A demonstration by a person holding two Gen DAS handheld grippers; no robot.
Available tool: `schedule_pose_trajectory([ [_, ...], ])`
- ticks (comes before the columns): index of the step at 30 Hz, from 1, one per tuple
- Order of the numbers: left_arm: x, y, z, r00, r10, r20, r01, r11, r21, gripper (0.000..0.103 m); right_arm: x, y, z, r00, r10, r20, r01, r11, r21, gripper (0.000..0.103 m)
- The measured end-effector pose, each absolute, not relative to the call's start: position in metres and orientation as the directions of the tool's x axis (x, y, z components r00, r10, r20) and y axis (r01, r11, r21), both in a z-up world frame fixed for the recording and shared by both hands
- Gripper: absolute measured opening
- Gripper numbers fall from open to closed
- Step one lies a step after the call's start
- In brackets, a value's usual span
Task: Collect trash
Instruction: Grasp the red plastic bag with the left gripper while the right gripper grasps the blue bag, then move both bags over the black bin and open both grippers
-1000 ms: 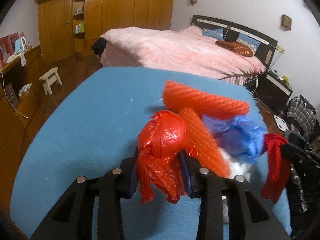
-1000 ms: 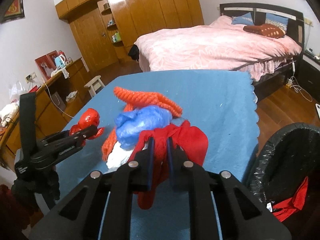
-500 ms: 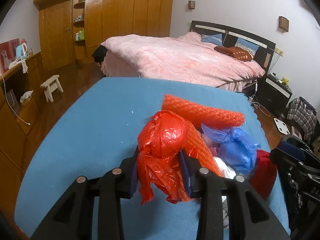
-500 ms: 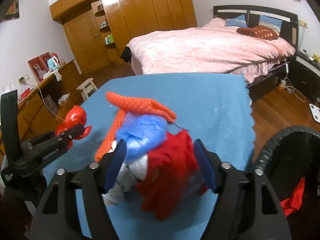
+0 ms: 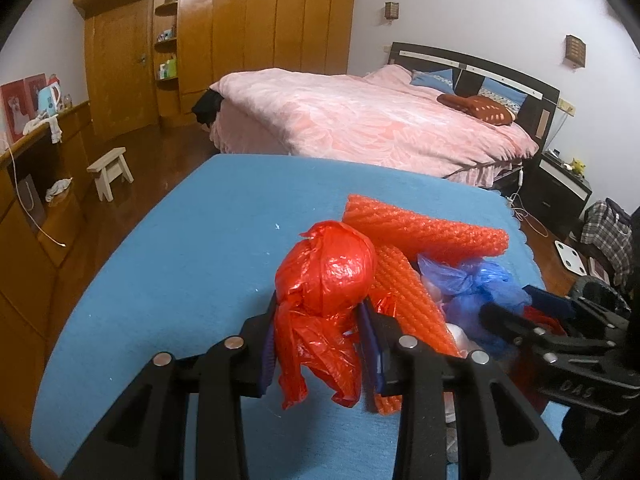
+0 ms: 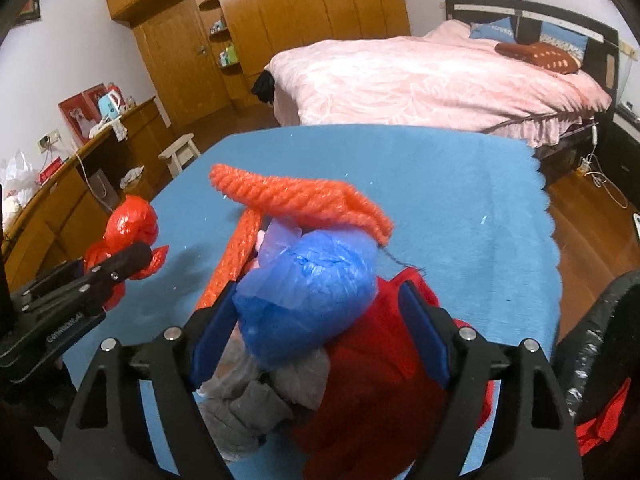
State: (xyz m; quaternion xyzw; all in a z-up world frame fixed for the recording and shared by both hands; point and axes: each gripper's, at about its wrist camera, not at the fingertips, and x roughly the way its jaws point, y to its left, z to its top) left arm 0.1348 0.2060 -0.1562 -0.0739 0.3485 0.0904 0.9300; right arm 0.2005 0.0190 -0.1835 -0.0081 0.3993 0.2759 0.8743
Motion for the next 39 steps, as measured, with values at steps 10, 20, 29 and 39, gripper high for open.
schedule_pose_trajectory([
  [10, 0.131, 0.204, -0.150, 0.750, 0.122, -0.650, -0.223, 0.972, -0.074, 0.036, 0.190, 0.012, -0.165, 0.504, 0.547, -0.668, -0.533, 0.806, 0.259, 0.052],
  [20, 0.122, 0.183, -0.124, 0.785, 0.097, -0.612, -0.184, 0.980, -0.080, 0.036, 0.169, -0.017, -0.130, 0.555, 0.557, -0.618, -0.506, 0.815, 0.281, 0.052],
  [29, 0.114, 0.144, -0.104, 0.812, 0.021, -0.584, -0.099, 0.990, -0.103, 0.036, 0.145, -0.057, -0.103, 0.624, 0.519, -0.584, -0.461, 0.848, 0.261, 0.052],
  [39, 0.111, 0.086, -0.087, 0.826, -0.074, -0.559, 0.015, 0.994, -0.109, 0.036, 0.123, -0.124, -0.078, 0.715, 0.443, -0.541, -0.364, 0.896, 0.253, 0.053],
])
